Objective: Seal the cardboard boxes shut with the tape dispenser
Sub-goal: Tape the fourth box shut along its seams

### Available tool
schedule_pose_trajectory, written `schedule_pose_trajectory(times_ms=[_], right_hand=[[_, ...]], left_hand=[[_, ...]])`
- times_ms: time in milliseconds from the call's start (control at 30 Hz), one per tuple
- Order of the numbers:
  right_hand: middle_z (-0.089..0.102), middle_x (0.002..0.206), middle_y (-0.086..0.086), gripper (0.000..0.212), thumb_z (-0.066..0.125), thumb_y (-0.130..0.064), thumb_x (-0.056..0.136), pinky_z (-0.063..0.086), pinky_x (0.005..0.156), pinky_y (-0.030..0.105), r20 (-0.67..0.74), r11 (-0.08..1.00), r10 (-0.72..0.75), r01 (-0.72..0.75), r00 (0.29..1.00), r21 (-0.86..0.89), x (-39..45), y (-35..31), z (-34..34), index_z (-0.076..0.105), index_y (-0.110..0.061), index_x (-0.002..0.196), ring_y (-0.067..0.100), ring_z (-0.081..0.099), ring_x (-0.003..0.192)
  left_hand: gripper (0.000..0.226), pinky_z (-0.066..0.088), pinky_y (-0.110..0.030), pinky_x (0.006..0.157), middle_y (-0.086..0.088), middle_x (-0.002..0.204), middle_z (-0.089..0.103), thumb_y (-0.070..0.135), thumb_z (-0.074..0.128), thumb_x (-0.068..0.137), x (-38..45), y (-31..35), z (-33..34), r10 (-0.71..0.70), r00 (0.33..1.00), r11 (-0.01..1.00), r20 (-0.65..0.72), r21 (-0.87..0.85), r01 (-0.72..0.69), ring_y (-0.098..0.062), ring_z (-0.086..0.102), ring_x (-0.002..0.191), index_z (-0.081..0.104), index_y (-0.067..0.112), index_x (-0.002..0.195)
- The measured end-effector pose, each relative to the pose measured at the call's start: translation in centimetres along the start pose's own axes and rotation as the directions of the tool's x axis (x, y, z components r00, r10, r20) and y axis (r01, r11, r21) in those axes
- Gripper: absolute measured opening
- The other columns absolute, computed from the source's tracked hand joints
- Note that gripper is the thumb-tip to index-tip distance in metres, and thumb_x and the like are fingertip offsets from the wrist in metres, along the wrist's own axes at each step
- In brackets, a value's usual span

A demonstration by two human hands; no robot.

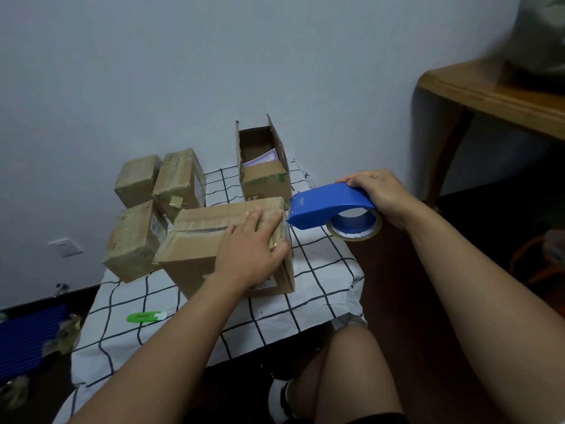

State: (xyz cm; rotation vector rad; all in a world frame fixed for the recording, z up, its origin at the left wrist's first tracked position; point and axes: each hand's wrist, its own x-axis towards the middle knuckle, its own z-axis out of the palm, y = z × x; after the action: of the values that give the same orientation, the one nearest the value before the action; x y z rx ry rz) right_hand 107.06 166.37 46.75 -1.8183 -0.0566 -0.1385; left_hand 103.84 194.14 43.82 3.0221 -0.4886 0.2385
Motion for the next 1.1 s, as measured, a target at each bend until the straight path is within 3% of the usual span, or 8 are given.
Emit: schedule_pose_trajectory(times_ms=[200, 433, 533, 700, 767, 833, 900, 1100], right_hand=[[0.078, 0.088, -0.004, 0.037, 0.050, -0.014, 0.096, 0.052, 0.079, 0.030, 0.008, 1.000, -0.001, 0.001, 1.000, -0.011, -0.5, 0.1, -0.8, 0.080, -0.026, 0.080, 0.007, 0.068, 0.078], [0.075, 0.084, -0.015, 0.032, 0.050, -0.017, 0.096, 0.047, 0.069, 0.017, 0.057, 0.968, -0.047, 0.060, 0.997, -0.245, -0.5, -1.2, -0.4, 0.080, -0.024, 0.086, 0.001, 0.061, 0.073], [0.073, 0.078, 0.000, 0.031, 0.051, -0.019, 0.094, 0.043, 0.059, 0.017, 0.097, 0.943, -0.031, 0.062, 0.995, -0.327, -0.2, -2.7, 0.7, 0.080, -0.019, 0.082, 0.003, 0.054, 0.062], [0.068, 0.074, 0.011, 0.029, 0.053, -0.024, 0.089, 0.040, 0.063, 0.032, 0.128, 0.849, -0.026, 0.090, 0.991, -0.520, 0.8, -6.5, 2.0, 0.076, -0.010, 0.080, 0.014, 0.051, 0.065], [0.062, 0.072, 0.014, 0.026, 0.054, -0.026, 0.086, 0.038, 0.061, 0.032, 0.120, 0.746, -0.047, 0.115, 0.992, -0.656, 1.2, -7.5, 3.7, 0.067, -0.006, 0.076, 0.020, 0.050, 0.068], [0.051, 0.074, 0.005, 0.017, 0.053, -0.029, 0.087, 0.036, 0.063, 0.031, 0.105, 0.496, -0.047, 0.115, 0.993, -0.861, 0.9, -7.2, 5.8, 0.052, -0.016, 0.076, 0.025, 0.049, 0.074], [0.050, 0.084, 0.002, 0.014, 0.052, -0.031, 0.088, 0.036, 0.068, 0.032, 0.090, 0.407, 0.000, 0.082, 0.996, -0.910, -0.3, -5.0, 6.9, 0.049, -0.021, 0.080, 0.027, 0.048, 0.077], [0.056, 0.078, 0.005, 0.027, 0.048, -0.029, 0.085, 0.031, 0.056, 0.030, -0.180, 0.569, -0.076, -0.106, 0.981, -0.816, -1.3, -1.1, 5.2, 0.073, -0.023, 0.090, 0.031, 0.050, 0.071]], left_hand=[[0.070, 0.015, -0.045, 0.118, -0.002, 0.162, 0.019, 0.065, 0.013, 0.081, 0.0, 0.1, -0.1, -0.009, 1.000, 1.000, -0.001, -0.013, 0.009, -0.025, 0.018, 0.148, 0.013, 0.049, 0.150], [0.071, 0.015, -0.044, 0.118, -0.002, 0.162, 0.019, 0.067, 0.010, 0.080, 0.0, 0.1, -0.2, -0.008, 1.000, 1.000, 0.011, -0.019, 0.009, -0.025, 0.017, 0.148, 0.008, 0.052, 0.149], [0.073, 0.015, -0.045, 0.118, -0.002, 0.162, 0.019, 0.070, 0.008, 0.079, -0.1, 0.1, -0.3, -0.006, 1.000, 0.999, 0.013, -0.033, 0.006, -0.025, 0.017, 0.148, 0.010, 0.052, 0.149], [0.073, 0.015, -0.046, 0.118, -0.002, 0.162, 0.019, 0.070, 0.008, 0.078, -0.1, 0.1, -0.4, -0.006, 1.000, 1.000, 0.023, -0.031, 0.007, -0.025, 0.017, 0.148, 0.012, 0.051, 0.149], [0.073, 0.015, -0.047, 0.118, -0.003, 0.162, 0.019, 0.068, 0.011, 0.079, 0.0, 0.2, -0.4, -0.010, 0.999, 0.999, 0.032, -0.031, 0.011, -0.026, 0.016, 0.148, 0.014, 0.050, 0.149], [0.072, 0.016, -0.048, 0.118, -0.005, 0.162, 0.018, 0.066, 0.013, 0.079, 0.1, 0.2, -0.6, -0.017, 0.999, 0.999, 0.036, -0.037, 0.019, -0.027, 0.016, 0.148, 0.015, 0.049, 0.149], [0.073, 0.016, -0.049, 0.119, -0.006, 0.162, 0.018, 0.065, 0.013, 0.078, 0.0, 0.3, -0.7, -0.015, 0.998, 0.999, 0.055, -0.041, 0.017, -0.027, 0.016, 0.148, 0.016, 0.049, 0.150], [0.066, 0.015, -0.051, 0.118, -0.008, 0.161, 0.017, 0.060, 0.020, 0.082, 0.3, 0.7, -0.9, -0.008, 0.998, 1.000, 0.070, -0.023, 0.010, -0.030, 0.015, 0.148, 0.021, 0.052, 0.147]])
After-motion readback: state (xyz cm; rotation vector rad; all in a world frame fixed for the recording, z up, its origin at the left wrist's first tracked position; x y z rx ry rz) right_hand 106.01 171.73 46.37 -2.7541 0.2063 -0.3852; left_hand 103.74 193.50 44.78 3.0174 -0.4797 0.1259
